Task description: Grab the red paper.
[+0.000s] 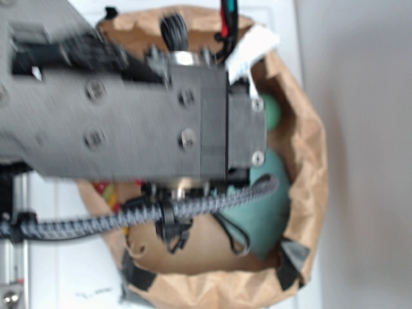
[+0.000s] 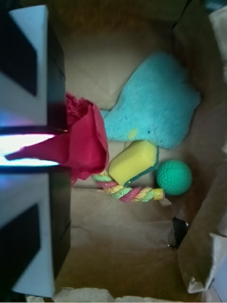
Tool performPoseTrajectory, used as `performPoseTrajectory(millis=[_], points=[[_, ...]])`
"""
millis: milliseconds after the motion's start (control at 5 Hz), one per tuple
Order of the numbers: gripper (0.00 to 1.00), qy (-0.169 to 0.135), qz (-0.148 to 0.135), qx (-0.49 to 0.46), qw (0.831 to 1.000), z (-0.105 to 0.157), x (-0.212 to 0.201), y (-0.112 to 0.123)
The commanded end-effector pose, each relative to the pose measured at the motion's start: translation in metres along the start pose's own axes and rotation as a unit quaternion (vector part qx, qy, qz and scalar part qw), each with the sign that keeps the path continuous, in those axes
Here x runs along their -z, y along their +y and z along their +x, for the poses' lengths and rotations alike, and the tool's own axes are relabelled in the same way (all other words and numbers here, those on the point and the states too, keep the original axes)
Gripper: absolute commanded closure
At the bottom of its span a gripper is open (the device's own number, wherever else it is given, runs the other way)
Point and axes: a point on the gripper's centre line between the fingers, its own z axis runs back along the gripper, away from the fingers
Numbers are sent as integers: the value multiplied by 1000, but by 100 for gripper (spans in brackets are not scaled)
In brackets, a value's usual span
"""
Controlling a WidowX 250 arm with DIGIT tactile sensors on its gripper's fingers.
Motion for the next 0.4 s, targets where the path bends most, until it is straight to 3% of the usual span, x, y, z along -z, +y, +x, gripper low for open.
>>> performPoseTrajectory(millis=[0, 200], points=[[100, -48, -22, -2, 999, 12, -32, -11], [100, -66, -45, 10, 997, 13, -37, -25]])
